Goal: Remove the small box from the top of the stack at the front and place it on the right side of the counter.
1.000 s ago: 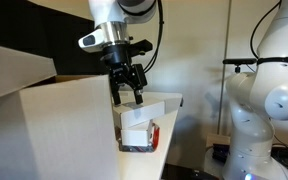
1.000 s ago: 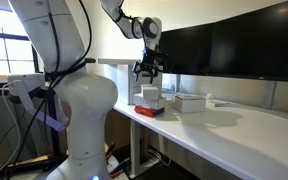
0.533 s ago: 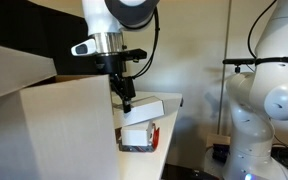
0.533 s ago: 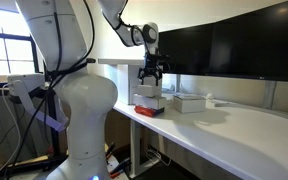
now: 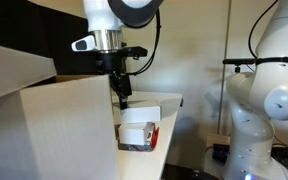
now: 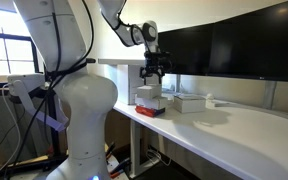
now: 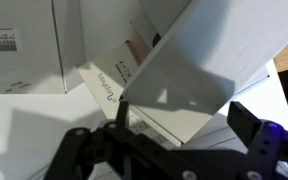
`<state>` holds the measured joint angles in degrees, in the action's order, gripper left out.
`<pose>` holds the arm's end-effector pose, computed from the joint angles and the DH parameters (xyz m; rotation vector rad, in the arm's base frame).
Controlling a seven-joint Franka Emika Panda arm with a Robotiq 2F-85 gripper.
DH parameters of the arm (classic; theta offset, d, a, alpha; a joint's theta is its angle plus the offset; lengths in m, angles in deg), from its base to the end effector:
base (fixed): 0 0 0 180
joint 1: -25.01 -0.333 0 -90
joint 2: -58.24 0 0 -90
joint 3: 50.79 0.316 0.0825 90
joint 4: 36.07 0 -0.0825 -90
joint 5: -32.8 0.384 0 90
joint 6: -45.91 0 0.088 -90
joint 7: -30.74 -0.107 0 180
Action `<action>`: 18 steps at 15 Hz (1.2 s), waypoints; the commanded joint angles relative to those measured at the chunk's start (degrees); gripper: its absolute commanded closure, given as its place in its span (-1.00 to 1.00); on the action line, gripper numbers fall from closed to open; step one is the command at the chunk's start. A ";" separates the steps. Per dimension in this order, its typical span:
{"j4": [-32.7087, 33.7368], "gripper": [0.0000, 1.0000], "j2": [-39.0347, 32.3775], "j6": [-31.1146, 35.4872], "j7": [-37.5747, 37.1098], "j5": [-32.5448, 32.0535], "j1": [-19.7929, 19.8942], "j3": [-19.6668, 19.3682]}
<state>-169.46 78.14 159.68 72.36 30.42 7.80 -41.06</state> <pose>0.3956 0.2022 0.4722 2.5117 1.7246 -0.0196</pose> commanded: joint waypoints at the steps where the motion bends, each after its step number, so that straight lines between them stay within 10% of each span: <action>1: -0.93 -1.00 2.95 1.04 -2.74 -2.06 0.57 0.05; 18: -5.18 -1.00 7.98 -10.55 -31.50 -2.01 1.00 2.84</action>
<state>-173.58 84.89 150.48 43.76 28.01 8.91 -38.78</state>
